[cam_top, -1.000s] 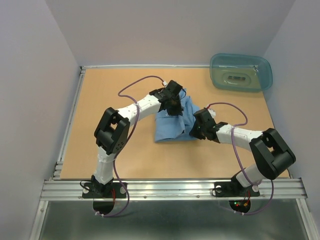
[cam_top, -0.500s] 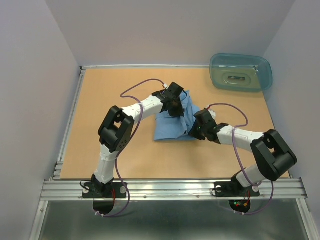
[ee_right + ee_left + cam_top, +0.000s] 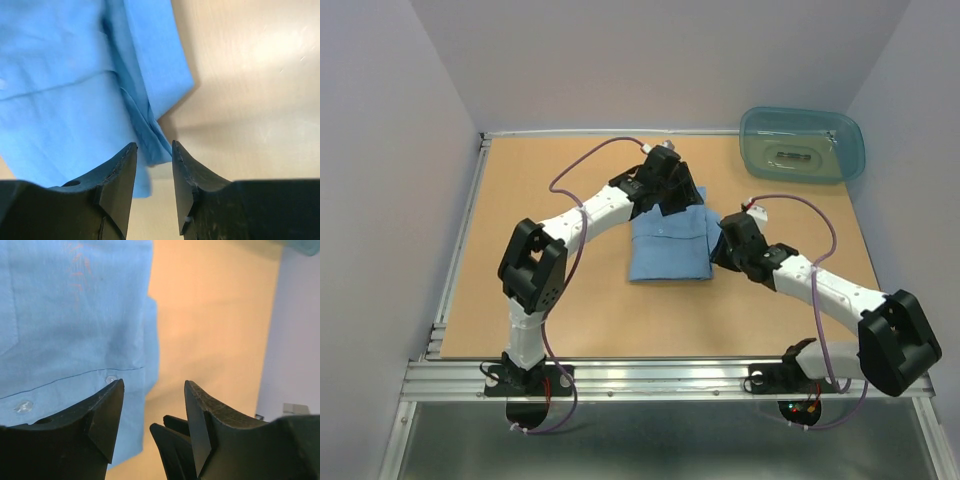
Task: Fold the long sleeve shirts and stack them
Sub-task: Fold the shirt
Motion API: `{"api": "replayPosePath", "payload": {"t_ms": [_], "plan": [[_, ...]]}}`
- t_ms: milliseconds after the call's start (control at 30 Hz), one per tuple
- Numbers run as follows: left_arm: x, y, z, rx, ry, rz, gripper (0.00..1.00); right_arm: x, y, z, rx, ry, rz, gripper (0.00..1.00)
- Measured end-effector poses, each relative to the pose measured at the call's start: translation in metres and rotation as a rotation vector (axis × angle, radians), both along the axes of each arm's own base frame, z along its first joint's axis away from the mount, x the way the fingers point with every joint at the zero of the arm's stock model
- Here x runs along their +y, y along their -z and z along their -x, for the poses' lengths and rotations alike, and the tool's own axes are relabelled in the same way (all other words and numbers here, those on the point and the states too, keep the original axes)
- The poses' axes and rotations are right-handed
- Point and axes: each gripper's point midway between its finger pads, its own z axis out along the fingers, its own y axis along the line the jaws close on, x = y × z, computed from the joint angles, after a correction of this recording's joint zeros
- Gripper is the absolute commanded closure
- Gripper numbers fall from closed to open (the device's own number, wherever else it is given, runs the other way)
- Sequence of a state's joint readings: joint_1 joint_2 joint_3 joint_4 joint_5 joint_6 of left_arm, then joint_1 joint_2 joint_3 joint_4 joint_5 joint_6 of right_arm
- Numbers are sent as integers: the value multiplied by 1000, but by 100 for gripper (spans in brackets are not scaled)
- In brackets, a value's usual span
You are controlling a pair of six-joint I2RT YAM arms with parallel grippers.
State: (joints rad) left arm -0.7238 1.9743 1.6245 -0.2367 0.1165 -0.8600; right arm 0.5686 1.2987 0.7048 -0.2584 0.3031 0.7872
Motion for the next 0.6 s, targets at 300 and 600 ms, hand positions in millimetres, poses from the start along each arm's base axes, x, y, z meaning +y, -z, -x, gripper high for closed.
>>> {"api": "replayPosePath", "payload": {"t_ms": [300,600], "plan": [[32,-82,-21,-174,-40,95,38,13,-87,-26,-182,-107,6,60],[80,-44,-24,-142,-52,44,40,77,-83,-24,-123,-369,-172,64]]}}
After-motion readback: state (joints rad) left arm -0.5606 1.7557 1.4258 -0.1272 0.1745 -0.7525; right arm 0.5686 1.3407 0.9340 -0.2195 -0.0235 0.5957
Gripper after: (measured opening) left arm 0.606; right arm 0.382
